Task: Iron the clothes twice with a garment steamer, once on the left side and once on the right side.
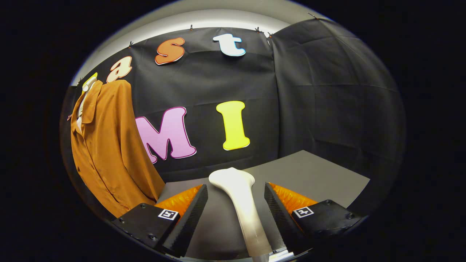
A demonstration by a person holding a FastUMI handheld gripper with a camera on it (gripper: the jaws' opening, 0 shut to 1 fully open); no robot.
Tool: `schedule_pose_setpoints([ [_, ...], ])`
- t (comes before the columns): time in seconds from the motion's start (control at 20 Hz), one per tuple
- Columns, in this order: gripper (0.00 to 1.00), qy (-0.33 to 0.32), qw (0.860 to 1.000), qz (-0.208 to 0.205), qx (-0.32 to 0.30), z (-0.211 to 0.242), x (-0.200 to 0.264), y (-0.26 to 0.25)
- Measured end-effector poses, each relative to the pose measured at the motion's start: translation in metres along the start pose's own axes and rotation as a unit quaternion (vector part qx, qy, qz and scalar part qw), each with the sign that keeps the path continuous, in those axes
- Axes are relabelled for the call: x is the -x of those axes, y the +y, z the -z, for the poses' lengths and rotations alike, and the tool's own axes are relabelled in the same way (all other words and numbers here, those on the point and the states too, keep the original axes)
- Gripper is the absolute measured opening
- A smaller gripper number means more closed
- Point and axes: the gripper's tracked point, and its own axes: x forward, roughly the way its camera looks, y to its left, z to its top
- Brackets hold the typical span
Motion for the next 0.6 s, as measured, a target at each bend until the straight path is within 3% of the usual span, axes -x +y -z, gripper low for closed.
schedule_pose_setpoints([
  [0.6, 0.98, 0.113, 0.993, 0.019, 0.015, 0.056, -0.02, -0.014],
])
